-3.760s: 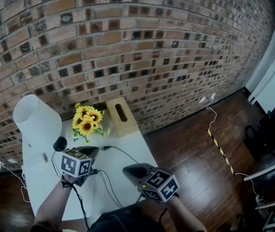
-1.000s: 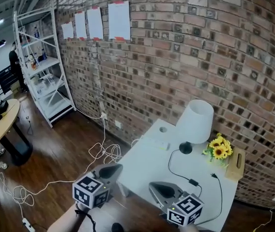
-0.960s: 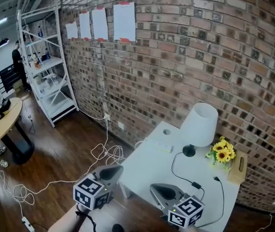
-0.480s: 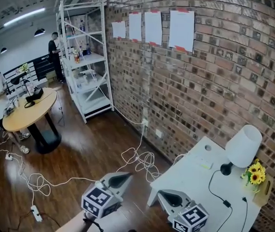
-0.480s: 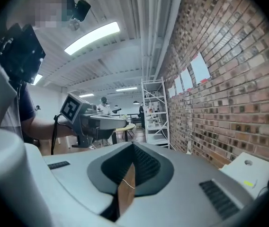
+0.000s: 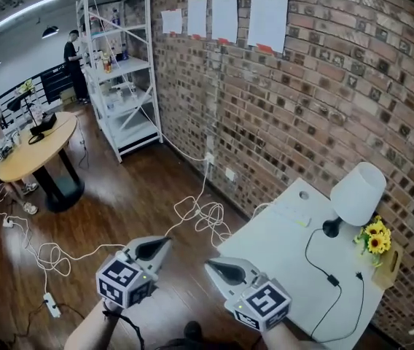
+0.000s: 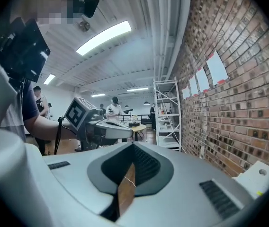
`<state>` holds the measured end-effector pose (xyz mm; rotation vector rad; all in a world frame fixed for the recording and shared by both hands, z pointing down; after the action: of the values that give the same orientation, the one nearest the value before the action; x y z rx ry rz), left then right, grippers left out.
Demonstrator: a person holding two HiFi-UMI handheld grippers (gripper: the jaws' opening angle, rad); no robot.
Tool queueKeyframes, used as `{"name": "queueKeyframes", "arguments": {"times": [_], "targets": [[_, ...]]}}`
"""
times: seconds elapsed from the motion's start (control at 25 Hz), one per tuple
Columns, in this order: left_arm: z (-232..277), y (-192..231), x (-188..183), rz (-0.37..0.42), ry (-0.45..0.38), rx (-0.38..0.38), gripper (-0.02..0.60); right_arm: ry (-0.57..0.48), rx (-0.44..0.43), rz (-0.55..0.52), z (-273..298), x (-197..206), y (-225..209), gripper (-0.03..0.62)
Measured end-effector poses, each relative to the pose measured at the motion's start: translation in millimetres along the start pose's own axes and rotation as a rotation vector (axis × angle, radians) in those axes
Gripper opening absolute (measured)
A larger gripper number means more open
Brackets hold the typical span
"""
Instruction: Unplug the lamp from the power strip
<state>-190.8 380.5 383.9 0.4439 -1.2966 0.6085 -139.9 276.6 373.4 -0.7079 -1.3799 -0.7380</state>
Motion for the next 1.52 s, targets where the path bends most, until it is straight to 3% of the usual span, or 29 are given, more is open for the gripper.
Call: {"name": "queueKeyframes", "arguments": {"times": [0.36, 0.84, 1.12, 1.32, 1.52], "targets": [[-18, -60, -4, -0.029, -0.006, -0.047, 0.008, -0.020, -0.077, 0.007, -48, -3, 27, 0.000], [-89, -115, 9, -0.061, 0.007, -0.194, 0.008, -0.024, -0.220, 0.019, -91, 4, 85, 0.000], [-144, -93, 14, -0.056, -0.014, -0.320, 0.008, -0.027, -0.325, -0.001, -63, 2, 130, 0.000], [-165, -62, 26, -0.083, -0.030, -0.352, 0.008, 0.004, -0.355, -0.026, -26, 2, 146, 0.000], [-191, -4, 42, -0.133, -0.037, -0.375, 0.008, 0.028, -0.388, -0.038, 35, -1, 168, 0.000]]}}
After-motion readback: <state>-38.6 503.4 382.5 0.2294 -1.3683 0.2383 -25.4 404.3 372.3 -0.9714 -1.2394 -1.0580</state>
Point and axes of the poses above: the fingertips, and each gripper's own axes: z forward along the fingers, y to its left, x out of its underside, the point moved 1 cm from there along -z, backward along the fingers, and after that the axes turned 3 degrees about -y, right-handed, at the moved point
